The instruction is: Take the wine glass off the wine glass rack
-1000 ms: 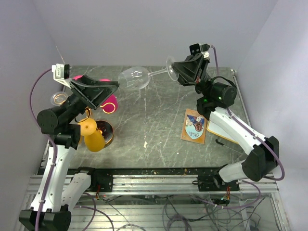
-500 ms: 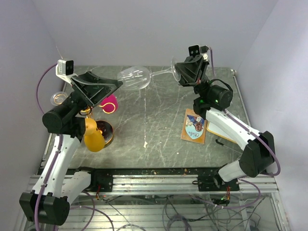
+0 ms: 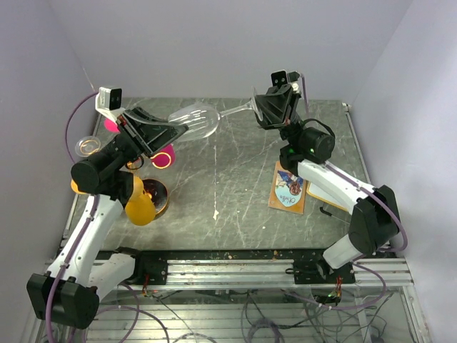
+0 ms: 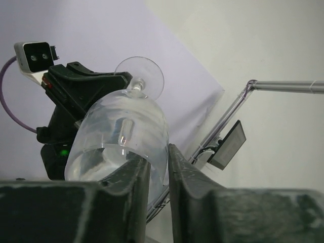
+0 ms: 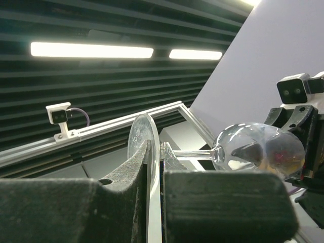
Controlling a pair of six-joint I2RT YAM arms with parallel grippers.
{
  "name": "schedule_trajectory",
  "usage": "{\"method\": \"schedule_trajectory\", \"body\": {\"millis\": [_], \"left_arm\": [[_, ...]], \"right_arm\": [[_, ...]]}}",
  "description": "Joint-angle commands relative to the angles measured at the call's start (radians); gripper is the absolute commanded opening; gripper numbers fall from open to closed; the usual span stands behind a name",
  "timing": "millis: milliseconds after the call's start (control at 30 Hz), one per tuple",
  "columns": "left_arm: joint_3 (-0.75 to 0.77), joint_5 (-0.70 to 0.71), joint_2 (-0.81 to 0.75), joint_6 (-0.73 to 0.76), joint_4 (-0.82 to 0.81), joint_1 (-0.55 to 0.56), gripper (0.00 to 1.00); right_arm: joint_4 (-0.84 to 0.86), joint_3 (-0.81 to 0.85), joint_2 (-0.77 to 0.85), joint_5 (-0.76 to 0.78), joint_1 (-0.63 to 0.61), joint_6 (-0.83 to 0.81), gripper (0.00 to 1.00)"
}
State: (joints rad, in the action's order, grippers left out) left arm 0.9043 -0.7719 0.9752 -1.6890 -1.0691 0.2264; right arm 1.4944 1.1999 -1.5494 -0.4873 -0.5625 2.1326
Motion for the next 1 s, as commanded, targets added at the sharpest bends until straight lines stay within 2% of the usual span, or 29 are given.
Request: {"method": "schedule_trajectory", "body": {"millis": [0,67,233,367,467,500,567,667,733,867,967], "left_arm": [[0.046,-0.034,-0.021,0.071,0.002,0.024,0.22],[0.054,-0.034,-0.038,0.117,0.069,0.025,0.09],[0.07,-0.012,-0.102,0.273,0.322,0.025,0.07],[0.147,0.038,-0.146,0.495,0.704,0.025,0.07],[0.259,0.127,-0.146,0.691,1.065,0.025,0.07],[0.295,0.157,-0.139,0.737,1.158,0.025,0.07],[0.349,0.207,-0.119,0.804,1.316,0.025,0.07],[0.401,0.241,-0.075,0.839,1.416,0.025,0.07],[0.425,0.261,-0.047,0.852,1.462,0.033,0.07],[0.495,0.369,0.025,0.906,1.573,0.103,0.07],[0.544,0.473,0.118,0.94,1.639,0.225,0.07]], "right_arm": [[-0.005,-0.033,0.014,0.027,0.005,0.012,0.03],[-0.039,-0.063,0.036,0.024,0.007,-0.041,0.12],[-0.232,-0.188,0.138,0.023,0.051,-0.254,0.33],[-0.532,-0.353,0.284,0.069,0.137,-0.456,0.52],[-0.853,-0.39,0.388,0.137,0.196,-0.666,0.63],[-1.032,-0.381,0.422,0.174,0.208,-0.748,0.65],[-1.282,-0.334,0.471,0.295,0.217,-0.928,0.77],[-1.632,-0.177,0.464,0.494,0.217,-1.135,0.84],[-1.817,-0.092,0.435,0.663,0.217,-1.208,0.87],[-2.011,-0.01,0.404,0.831,0.217,-1.313,0.99],[-2.09,0.033,0.395,0.893,0.217,-1.335,1.0]]}}
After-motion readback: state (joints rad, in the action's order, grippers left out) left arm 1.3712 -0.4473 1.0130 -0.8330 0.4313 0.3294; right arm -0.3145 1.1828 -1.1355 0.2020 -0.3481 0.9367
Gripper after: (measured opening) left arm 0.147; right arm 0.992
